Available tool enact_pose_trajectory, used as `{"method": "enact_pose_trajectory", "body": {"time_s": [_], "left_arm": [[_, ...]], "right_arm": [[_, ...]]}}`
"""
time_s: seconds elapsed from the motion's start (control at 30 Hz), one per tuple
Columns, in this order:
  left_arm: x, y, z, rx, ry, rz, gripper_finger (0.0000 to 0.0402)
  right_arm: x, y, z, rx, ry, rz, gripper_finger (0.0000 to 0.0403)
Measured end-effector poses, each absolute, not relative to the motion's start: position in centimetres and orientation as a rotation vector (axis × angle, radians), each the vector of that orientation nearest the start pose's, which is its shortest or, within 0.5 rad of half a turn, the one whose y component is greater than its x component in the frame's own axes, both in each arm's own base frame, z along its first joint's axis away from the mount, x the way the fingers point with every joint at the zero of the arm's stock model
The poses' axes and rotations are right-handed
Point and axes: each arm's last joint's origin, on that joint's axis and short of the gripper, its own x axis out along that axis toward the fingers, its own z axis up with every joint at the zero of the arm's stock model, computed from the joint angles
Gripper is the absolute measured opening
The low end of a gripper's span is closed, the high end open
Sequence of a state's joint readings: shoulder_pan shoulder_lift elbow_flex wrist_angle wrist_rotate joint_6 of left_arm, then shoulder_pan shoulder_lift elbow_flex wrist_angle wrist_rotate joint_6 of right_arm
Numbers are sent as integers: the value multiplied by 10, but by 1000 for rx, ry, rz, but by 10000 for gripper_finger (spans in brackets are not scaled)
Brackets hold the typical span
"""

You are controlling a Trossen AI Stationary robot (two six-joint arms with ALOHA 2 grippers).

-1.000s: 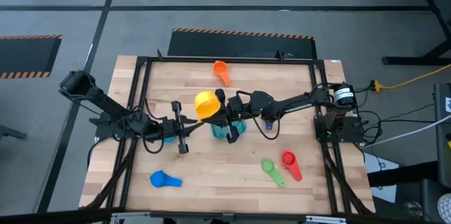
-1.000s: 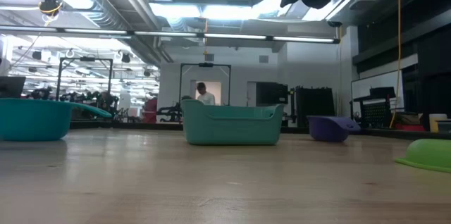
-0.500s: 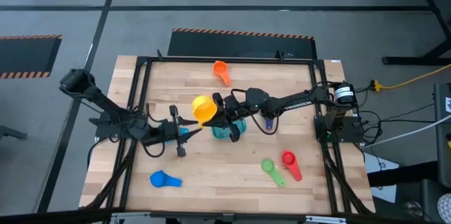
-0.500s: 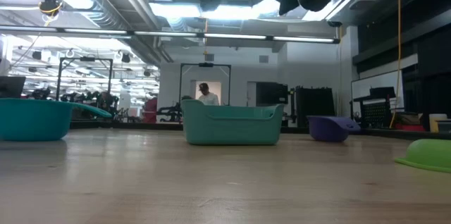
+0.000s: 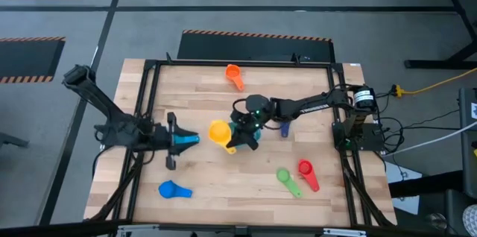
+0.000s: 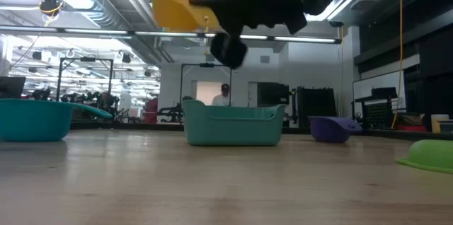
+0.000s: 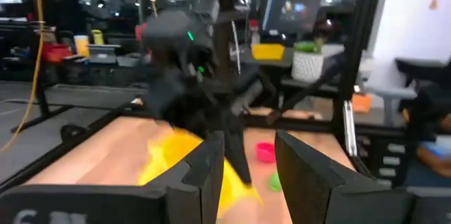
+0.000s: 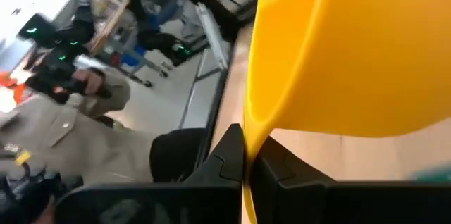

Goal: Nest measuring cups in basket
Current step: Stack the yellow measuring cup on top of the light blue measuring cup

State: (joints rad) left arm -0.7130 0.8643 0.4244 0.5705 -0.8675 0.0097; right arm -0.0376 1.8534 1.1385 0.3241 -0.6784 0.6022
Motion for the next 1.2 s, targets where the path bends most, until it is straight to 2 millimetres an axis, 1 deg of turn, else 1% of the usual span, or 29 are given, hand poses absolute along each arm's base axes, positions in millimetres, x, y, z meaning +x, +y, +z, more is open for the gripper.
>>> {"method": "enact_pose_trajectory", "body": {"time_s": [0.07, 0.2, 0.33, 0.47, 0.63, 0.73, 0.83, 1.2], "left_arm": [[150, -97, 269, -100, -104, 206, 121], [153, -89, 268, -101, -99, 331, 121], [157, -83, 265, -87, -82, 383, 121], [163, -77, 258, -88, -39, 431, 121], [169, -69, 245, -119, 34, 446, 121], [174, -66, 240, -159, 59, 422, 121], [181, -64, 234, -178, 89, 394, 121], [198, -55, 216, -205, 166, 421, 121]], "right_arm": [[401, 2, 205, 745, 580, 464, 6], [402, 0, 204, 797, 582, 391, 6], [403, -1, 204, 843, 579, 332, 7], [403, -1, 204, 853, 576, 311, 7], [403, 5, 204, 865, 582, 310, 7], [403, 7, 204, 863, 581, 301, 7], [403, 7, 204, 862, 576, 287, 7], [403, 6, 204, 861, 571, 273, 7]]}}
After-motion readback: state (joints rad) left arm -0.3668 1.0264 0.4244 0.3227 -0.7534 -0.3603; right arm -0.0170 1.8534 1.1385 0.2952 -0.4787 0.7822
